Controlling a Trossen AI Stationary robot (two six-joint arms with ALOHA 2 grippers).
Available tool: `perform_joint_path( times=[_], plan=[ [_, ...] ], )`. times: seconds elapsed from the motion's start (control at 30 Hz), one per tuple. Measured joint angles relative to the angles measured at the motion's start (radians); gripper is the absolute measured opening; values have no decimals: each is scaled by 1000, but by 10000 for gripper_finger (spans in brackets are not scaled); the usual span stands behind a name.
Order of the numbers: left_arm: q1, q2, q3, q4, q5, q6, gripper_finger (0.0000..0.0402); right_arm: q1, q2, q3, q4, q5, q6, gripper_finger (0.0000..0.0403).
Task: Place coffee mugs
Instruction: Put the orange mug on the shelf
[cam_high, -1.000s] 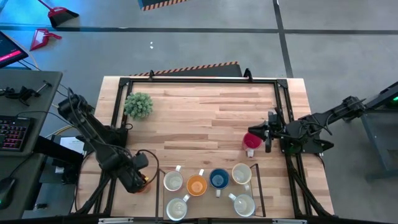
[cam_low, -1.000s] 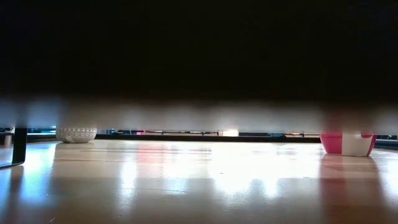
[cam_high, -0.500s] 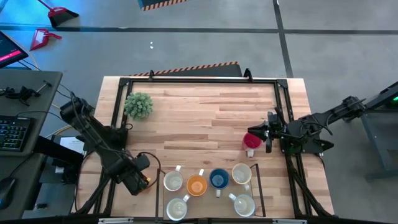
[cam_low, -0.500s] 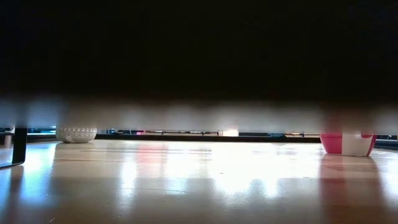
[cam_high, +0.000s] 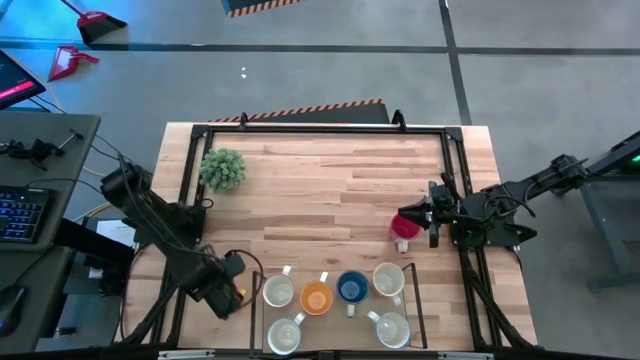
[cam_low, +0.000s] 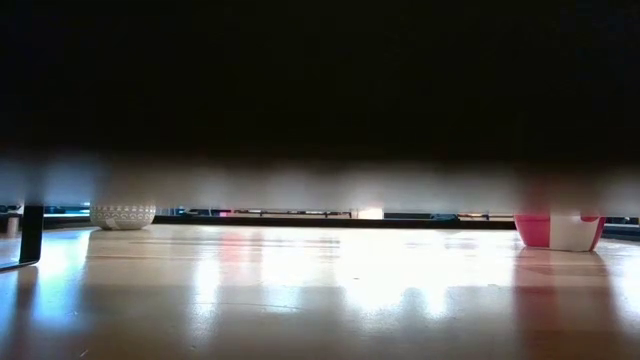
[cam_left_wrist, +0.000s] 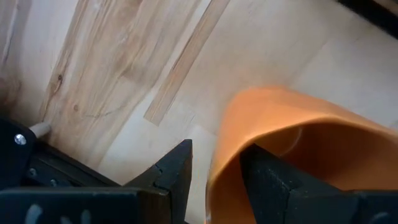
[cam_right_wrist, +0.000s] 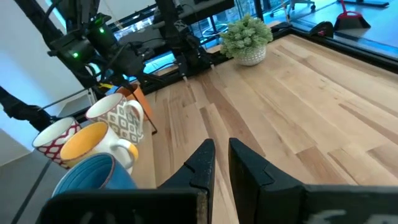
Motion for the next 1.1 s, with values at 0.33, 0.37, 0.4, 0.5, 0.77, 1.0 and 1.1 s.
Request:
perform_joint_path(
  times=[0.33, 0.37, 0.4, 0.5, 0.77, 1.0, 1.1],
  plan=[
    [10, 14, 0, -44, 44, 67, 87, 0, 0, 0, -1, -4, 0, 24],
    [14, 14, 0, -44, 53, 78, 73, 0, 0, 0, -1, -7, 0, 24],
    [16, 14, 0, -43, 56, 85, 55, 0, 0, 0, -1, -7, 0, 24],
    [27, 8, 7, -40, 65, 105, 14, 0, 0, 0, -2, -17, 0, 24],
    [48, -25, 1, -64, 45, 165, 6, 0, 0, 0, -16, -27, 0, 24],
    [67, -133, -3, -161, 34, 164, 5, 0, 0, 0, -18, -27, 0, 24],
    [80, -212, -2, -168, 41, 157, 5, 0, 0, 0, -24, -30, 0, 24]
  ],
)
